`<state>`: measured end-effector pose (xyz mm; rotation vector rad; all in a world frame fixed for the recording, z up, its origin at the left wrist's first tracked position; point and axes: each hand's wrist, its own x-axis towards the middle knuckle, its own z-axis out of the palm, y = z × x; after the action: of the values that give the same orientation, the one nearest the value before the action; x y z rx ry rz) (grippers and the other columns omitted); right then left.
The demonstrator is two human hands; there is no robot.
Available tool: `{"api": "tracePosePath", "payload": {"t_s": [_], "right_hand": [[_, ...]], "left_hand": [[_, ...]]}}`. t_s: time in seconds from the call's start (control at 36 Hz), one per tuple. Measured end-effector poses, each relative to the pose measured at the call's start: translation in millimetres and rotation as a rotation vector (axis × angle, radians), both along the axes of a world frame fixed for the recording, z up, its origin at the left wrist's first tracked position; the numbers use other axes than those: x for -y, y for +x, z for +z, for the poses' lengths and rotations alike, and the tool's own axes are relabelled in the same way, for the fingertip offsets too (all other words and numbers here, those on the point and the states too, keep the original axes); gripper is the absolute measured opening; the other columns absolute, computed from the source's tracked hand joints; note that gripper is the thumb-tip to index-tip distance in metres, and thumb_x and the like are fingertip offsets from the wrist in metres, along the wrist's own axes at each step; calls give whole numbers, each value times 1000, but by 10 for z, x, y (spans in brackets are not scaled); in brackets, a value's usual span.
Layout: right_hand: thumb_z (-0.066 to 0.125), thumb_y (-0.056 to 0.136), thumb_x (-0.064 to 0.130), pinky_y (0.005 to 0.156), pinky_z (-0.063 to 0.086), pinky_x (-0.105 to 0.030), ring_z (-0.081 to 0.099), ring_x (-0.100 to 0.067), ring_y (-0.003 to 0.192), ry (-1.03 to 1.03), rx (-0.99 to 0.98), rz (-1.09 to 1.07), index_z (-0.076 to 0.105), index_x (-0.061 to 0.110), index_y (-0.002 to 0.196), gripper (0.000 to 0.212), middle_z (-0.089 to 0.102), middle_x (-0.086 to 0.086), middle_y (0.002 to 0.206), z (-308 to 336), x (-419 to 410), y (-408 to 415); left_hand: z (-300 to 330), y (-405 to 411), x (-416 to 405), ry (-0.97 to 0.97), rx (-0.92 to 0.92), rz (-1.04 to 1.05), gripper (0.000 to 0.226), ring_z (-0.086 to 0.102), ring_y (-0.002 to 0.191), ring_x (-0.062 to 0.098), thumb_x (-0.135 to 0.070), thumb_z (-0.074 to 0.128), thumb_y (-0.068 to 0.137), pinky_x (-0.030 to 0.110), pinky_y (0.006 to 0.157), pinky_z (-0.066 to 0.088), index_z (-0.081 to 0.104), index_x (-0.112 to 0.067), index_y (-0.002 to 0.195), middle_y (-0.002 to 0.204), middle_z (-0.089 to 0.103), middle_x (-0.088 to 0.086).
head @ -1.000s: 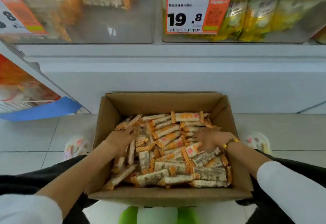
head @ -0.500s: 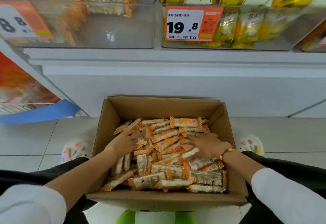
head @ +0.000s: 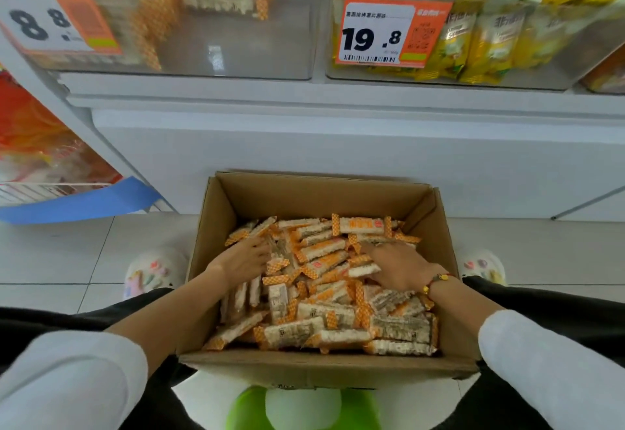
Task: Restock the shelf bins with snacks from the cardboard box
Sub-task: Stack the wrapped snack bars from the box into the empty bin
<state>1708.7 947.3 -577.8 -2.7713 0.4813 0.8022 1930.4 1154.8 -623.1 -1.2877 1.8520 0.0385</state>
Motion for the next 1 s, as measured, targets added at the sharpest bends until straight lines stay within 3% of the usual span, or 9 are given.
{"api": "tracePosePath", "payload": {"t_s": [0.14, 0.22, 0.31, 0.44, 0.58, 0.75, 0.83, 0.94, 1.0], "right_hand": [[61, 92, 35, 53, 37, -28, 57, -20, 73, 223, 171, -304, 33, 12, 135, 56, 58, -5, 89, 86, 39, 166], [72, 85, 35, 77, 45, -30, 56, -22, 107, 536, 281, -574, 34, 9, 136, 69, 53, -3, 123, 226, 90, 303], [76, 79, 35, 76, 39, -22, 47, -8, 92, 761, 381, -687, 52, 17, 103, 39, 47, 8, 99, 380, 59, 405], [65, 89, 35, 91, 52, -36, 66, -19, 94, 1059, 470, -948, 62, 5, 120, 43, 69, -5, 107, 606, -126, 612], [51, 97, 32, 73, 51, -30, 65, -15, 73, 1420, 504, -1046, 67, 14, 100, 25, 70, -2, 85, 831, -356, 787], [46, 97, 27, 79, 55, -33, 67, -23, 92, 1532, 635, -1080, 64, 10, 119, 33, 69, -11, 109, 1197, -679, 1007], [49, 99, 24, 90, 53, -38, 65, -28, 106, 1518, 774, -1023, 58, 5, 127, 35, 67, -15, 118, 1354, -777, 1097], [52, 97, 26, 88, 55, -36, 67, -24, 105, 1442, 891, -910, 60, 10, 126, 34, 70, -10, 115, 1593, -886, 1189], [50, 98, 30, 93, 53, -38, 66, -20, 107, 1372, 946, -845, 59, 16, 127, 34, 70, -5, 116, 1692, -913, 1235]], "left_hand": [[96, 81, 100, -98, -17, -21, 39, 19, 142, 26, -13, 53, 94, 43, 117, 12, 53, -16, 133, 153, 29, 4], [395, 38, 205, -145, -92, 174, 56, 30, 138, 26, -30, 51, 97, 40, 114, 19, 31, -11, 146, 151, 33, 6], [641, 21, 205, -223, -238, 500, 69, 52, 117, 23, -54, 46, 94, 33, 96, 38, 27, -10, 144, 130, 54, 4], [921, 62, 295, -435, -946, 1418, 49, 62, 88, 30, -55, 47, 93, 34, 75, 45, 52, -8, 100, 92, 61, 9], [1291, 30, 363, -354, -1562, 1838, 39, 56, 115, 31, -38, 48, 98, 42, 104, 41, 57, -12, 126, 126, 60, 12], [1613, -77, 366, -615, -1692, 1978, 26, 46, 72, 22, -34, 43, 97, 36, 82, 41, 47, -19, 76, 69, 46, 4], [1813, -151, 339, -720, -1722, 1854, 29, 49, 62, 15, -29, 40, 102, 28, 69, 46, 54, -16, 80, 63, 50, 0], [2007, -62, 218, -920, -1770, 1696, 25, 65, 91, 20, -30, 55, 96, 35, 86, 53, 57, -13, 115, 100, 67, 5], [2122, 14, 155, -1010, -1839, 1643, 33, 65, 84, 13, -24, 63, 92, 25, 70, 53, 53, -15, 122, 101, 66, 1]]}}
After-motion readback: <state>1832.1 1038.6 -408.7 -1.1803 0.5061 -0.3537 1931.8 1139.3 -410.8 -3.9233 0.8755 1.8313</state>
